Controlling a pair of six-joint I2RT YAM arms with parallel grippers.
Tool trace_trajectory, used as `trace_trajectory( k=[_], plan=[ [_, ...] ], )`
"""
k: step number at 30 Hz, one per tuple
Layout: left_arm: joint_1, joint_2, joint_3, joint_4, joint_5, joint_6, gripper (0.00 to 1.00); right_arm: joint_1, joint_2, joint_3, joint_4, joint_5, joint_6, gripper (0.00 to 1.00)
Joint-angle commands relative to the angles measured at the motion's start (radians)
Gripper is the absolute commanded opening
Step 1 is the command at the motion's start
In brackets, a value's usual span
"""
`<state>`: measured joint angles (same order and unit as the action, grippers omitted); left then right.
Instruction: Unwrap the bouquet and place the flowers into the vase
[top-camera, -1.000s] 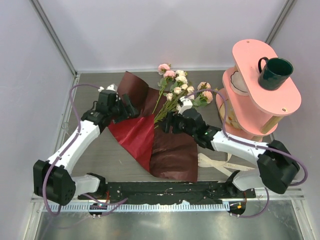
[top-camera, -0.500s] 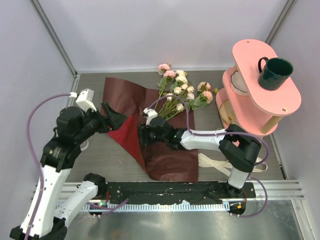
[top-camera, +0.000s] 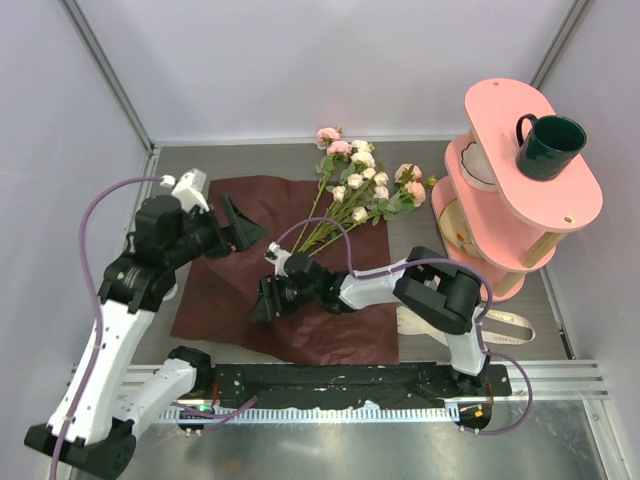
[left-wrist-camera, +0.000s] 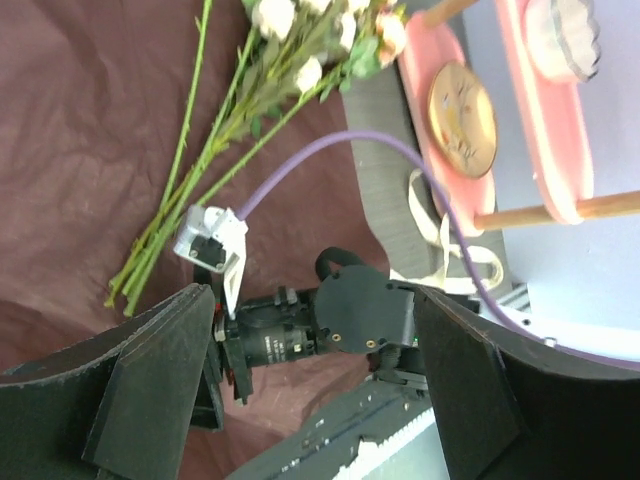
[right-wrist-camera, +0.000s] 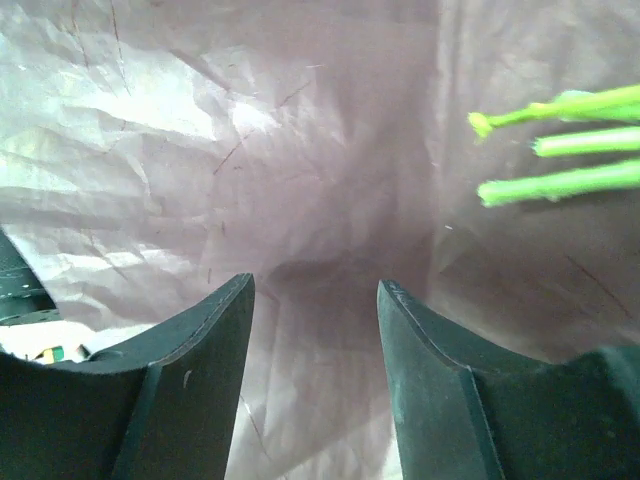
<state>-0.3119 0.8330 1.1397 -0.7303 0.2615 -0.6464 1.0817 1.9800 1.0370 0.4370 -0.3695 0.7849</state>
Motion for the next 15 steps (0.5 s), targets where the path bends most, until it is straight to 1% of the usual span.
trace_trajectory(
  k=[1, 2, 4, 5, 6, 7, 8, 9, 11, 12, 15],
  plan=[
    [0.004, 0.144, -0.02, 0.057, 0.163, 0.007, 0.85, -0.026, -0.176, -0.029, -0.107, 0.146, -0.081, 0.59],
    [0.004, 0.181, -0.012, 0.043, 0.185, 0.031, 0.85, -0.061, -0.206, -0.049, -0.119, 0.183, -0.079, 0.6],
    [0.002, 0.248, -0.006, 0.028, 0.208, 0.053, 0.82, -0.12, -0.283, -0.124, -0.126, 0.231, -0.011, 0.6],
    [-0.001, 0.258, -0.014, 0.031, 0.199, 0.059, 0.81, -0.19, -0.303, -0.152, -0.12, 0.245, 0.029, 0.6],
    [-0.004, 0.264, -0.021, 0.038, 0.177, 0.06, 0.81, -0.234, -0.319, -0.184, -0.101, 0.247, 0.125, 0.6],
    [-0.007, 0.264, -0.034, 0.049, 0.174, 0.054, 0.8, -0.274, -0.335, -0.251, -0.052, 0.239, 0.164, 0.6],
    [-0.012, 0.258, -0.061, 0.086, 0.179, 0.045, 0.8, -0.307, -0.358, -0.284, -0.022, 0.242, 0.201, 0.59],
    [-0.015, 0.253, -0.078, 0.109, 0.185, 0.018, 0.8, -0.368, -0.369, -0.31, 0.0, 0.253, 0.224, 0.59],
    [-0.035, 0.239, -0.13, 0.176, 0.208, -0.015, 0.79, -0.414, -0.383, -0.341, 0.017, 0.262, 0.254, 0.57],
    [-0.044, 0.235, -0.145, 0.193, 0.212, -0.039, 0.79, -0.442, -0.385, -0.342, 0.019, 0.28, 0.255, 0.57],
    [-0.098, 0.224, -0.188, 0.218, 0.191, -0.058, 0.79, -0.471, -0.383, -0.347, 0.031, 0.364, 0.261, 0.55]
  ],
)
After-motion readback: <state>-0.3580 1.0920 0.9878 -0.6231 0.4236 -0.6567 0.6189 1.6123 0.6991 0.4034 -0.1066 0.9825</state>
